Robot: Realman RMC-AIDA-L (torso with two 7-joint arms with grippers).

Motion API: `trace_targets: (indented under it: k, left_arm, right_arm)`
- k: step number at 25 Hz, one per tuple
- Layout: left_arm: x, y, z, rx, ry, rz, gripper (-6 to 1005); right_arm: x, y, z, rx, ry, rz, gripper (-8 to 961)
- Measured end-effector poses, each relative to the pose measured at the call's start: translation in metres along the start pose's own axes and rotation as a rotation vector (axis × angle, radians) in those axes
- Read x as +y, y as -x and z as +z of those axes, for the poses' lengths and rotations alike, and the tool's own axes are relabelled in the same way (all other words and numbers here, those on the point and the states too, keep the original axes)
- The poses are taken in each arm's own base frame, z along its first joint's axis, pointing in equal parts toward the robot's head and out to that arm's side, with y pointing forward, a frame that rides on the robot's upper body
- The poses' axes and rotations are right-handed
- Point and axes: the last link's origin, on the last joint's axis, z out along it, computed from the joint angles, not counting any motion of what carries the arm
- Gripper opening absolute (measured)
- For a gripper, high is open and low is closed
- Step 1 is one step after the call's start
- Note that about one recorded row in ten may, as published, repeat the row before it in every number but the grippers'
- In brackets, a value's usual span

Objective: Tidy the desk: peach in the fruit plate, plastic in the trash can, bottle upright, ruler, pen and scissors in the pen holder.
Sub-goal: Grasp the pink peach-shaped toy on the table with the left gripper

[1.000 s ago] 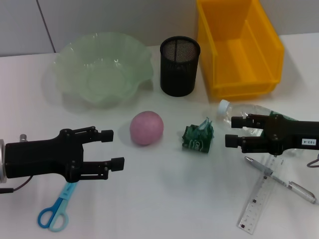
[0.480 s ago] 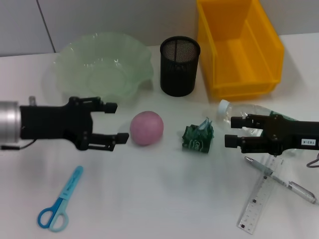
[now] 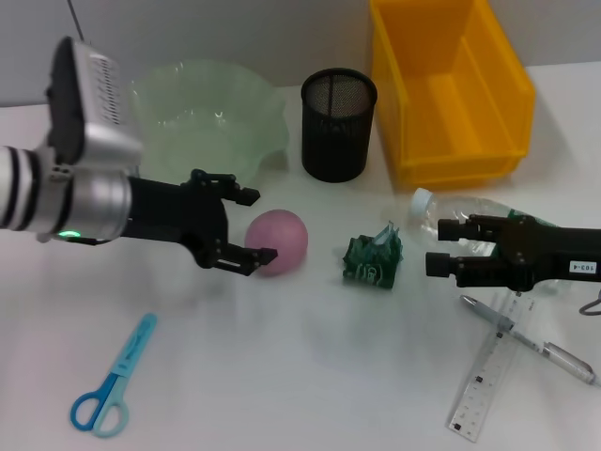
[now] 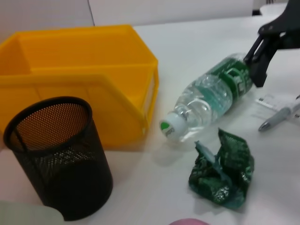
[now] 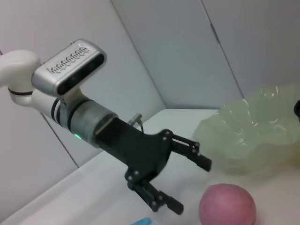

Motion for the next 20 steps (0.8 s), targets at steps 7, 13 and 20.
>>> trace_targets:
  k: [7,13,20]
  left_arm:
    - [0.003,0.003,0.025,-0.068,-0.040,0.038,768]
    - [0.005,0.006,0.034,-0.085,-0.059,0.038,760]
    - [0.013,0.010,0.037,-0.096,-0.032,0.053,750]
  right_arm:
    - [-0.001,0.001,0.000,-0.001,-0.006,0.000,834]
    - [-0.001,0.000,-0.001,-0.001,-0.008,0.001,834]
    - [-0.001,0.000,-0.002,0.002,-0.008,0.002,835]
